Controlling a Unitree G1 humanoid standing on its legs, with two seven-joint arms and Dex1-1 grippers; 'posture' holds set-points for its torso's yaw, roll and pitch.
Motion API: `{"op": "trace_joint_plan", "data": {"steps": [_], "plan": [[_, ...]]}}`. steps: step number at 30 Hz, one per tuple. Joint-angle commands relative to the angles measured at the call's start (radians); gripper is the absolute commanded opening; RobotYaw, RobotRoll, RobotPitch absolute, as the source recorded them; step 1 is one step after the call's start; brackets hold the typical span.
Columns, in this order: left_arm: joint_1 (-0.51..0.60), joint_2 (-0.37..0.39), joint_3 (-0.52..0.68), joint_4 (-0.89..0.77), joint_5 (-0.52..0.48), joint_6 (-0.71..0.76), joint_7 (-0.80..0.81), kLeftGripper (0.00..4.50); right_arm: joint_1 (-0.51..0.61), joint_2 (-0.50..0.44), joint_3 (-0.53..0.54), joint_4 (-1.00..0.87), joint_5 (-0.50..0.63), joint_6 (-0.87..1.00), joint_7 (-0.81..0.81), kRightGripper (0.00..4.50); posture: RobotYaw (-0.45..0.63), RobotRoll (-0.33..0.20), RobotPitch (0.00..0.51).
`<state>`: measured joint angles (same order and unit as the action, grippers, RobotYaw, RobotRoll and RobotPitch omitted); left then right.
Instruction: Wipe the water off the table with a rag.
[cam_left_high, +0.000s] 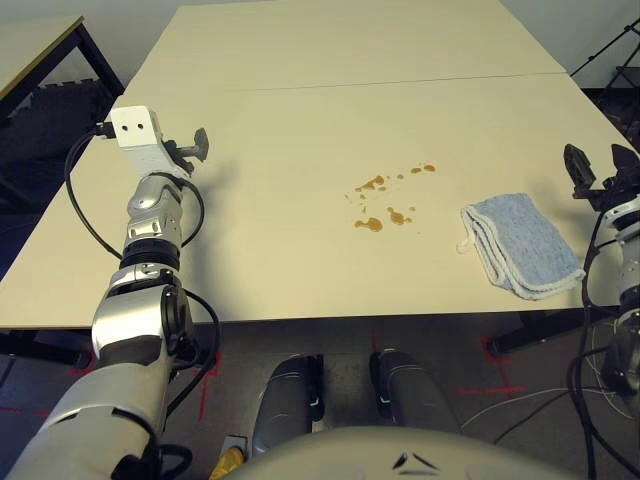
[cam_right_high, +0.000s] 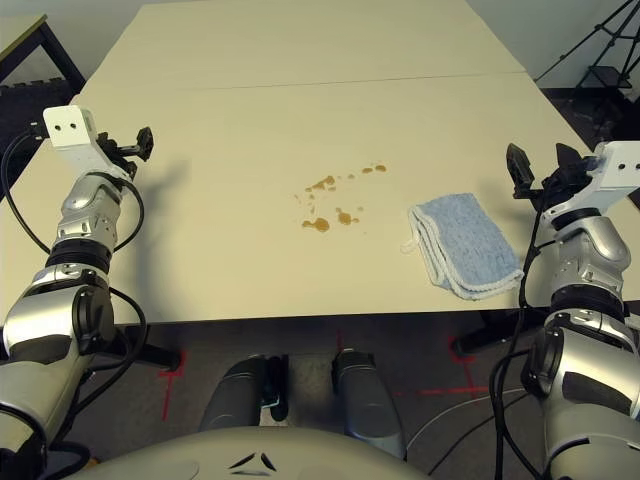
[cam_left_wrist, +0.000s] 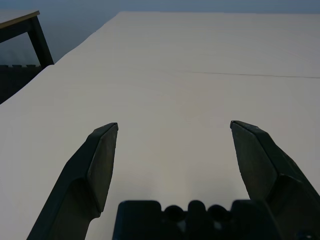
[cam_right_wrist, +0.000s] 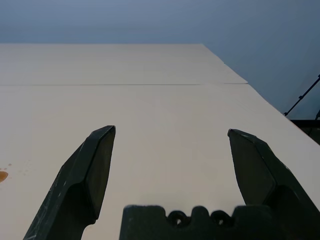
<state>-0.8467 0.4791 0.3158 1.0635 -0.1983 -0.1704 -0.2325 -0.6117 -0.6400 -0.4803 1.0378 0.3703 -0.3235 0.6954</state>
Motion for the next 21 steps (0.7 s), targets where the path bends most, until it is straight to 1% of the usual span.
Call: {"op": "trace_joint_plan", "data": {"steps": [1, 5, 10, 14, 16, 18, 21], "plan": [[0.013, 0.009, 0.005, -0.009, 0.000, 0.007, 0.004, 4.50, -0.007, 0.009, 0.013, 0.018, -0.011, -0.006, -0.004, 4.49, -0.23, 0.000, 0.131], [0.013, 0.002, 0.004, -0.009, -0.002, 0.009, -0.001, 4.50, 0.003, 0.007, 0.009, 0.013, -0.009, -0.006, -0.003, 4.49, -0.25, 0.000, 0.139], [0.000, 0.002, -0.003, -0.013, -0.017, 0.023, -0.089, 4.50, 0.023, -0.001, 0.002, -0.005, -0.001, 0.000, 0.003, 4.49, -0.26, 0.000, 0.150], [-0.003, 0.001, -0.015, -0.069, -0.069, 0.110, -0.291, 4.50, 0.030, -0.011, -0.001, -0.018, 0.004, 0.014, 0.008, 4.49, -0.27, 0.000, 0.151], [0.020, 0.004, -0.039, -0.126, -0.092, 0.169, -0.424, 4.50, 0.031, -0.017, -0.002, -0.021, 0.005, 0.019, 0.009, 4.49, -0.27, 0.000, 0.153], [0.073, 0.018, -0.093, -0.233, -0.117, 0.260, -0.604, 4.50, 0.035, -0.026, -0.004, -0.034, 0.007, 0.027, 0.011, 4.49, -0.29, 0.000, 0.155], [0.152, 0.042, -0.158, -0.387, -0.142, 0.350, -0.783, 4.50, 0.047, -0.036, -0.008, -0.051, 0.013, 0.038, 0.018, 4.49, -0.30, 0.000, 0.155]]}}
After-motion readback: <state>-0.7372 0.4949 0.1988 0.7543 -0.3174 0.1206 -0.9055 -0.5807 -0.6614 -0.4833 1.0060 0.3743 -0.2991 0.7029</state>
